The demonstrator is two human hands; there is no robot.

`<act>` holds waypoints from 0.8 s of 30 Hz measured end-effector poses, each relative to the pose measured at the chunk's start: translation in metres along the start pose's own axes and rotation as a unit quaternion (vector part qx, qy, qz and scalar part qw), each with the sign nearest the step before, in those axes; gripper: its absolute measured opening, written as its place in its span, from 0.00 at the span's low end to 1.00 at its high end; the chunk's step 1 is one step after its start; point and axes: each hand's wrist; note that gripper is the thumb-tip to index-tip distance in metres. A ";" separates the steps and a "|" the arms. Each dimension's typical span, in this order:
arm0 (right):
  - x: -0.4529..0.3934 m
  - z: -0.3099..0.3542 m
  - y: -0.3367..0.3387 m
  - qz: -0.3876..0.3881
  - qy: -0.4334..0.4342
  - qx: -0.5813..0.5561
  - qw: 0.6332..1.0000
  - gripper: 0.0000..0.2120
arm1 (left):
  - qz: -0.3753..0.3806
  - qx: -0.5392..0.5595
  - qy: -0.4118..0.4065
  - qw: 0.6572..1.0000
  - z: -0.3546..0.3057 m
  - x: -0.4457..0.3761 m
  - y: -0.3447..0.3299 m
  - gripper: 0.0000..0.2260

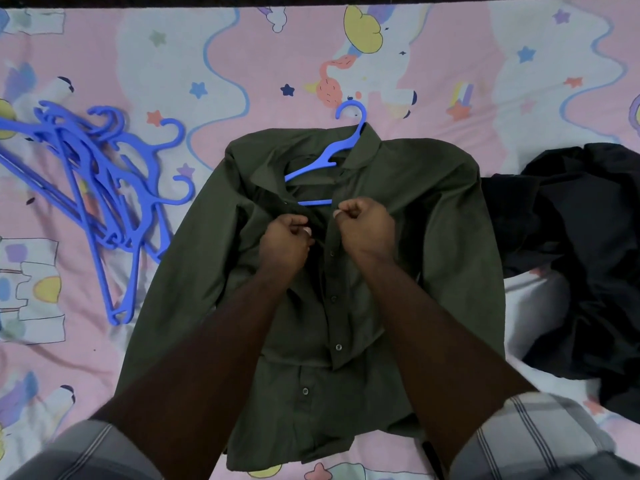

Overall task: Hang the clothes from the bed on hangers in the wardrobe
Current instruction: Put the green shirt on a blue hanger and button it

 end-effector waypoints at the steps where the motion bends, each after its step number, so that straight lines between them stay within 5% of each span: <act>1: -0.007 0.003 -0.002 0.010 0.015 0.044 0.999 0.07 | 0.002 -0.030 -0.003 1.000 -0.002 -0.004 -0.001 0.08; 5: -0.033 0.003 -0.011 0.064 0.001 0.181 0.981 0.11 | 0.018 -0.153 -0.033 0.988 -0.005 -0.017 -0.002 0.11; 9: -0.040 -0.009 -0.014 0.074 -0.036 0.200 0.976 0.24 | 0.037 -0.199 -0.032 0.979 -0.002 -0.027 -0.006 0.11; 13: -0.045 -0.011 -0.014 0.078 -0.047 0.184 0.979 0.19 | 0.031 -0.191 -0.023 0.981 -0.003 -0.032 -0.007 0.09; 21: -0.035 -0.015 -0.001 0.044 -0.093 -0.038 0.994 0.03 | 0.046 -0.170 -0.006 0.984 -0.013 -0.031 -0.010 0.04; 24: -0.027 -0.016 0.001 0.040 -0.094 -0.156 0.982 0.07 | 0.033 -0.119 -0.009 0.992 -0.021 -0.027 -0.009 0.03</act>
Point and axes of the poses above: each hand's wrist, its own x-axis away from the middle knuckle, its own y-axis out of the back of the hand, z = x × y, and after that the axes turned 12 degrees about z, right-handed
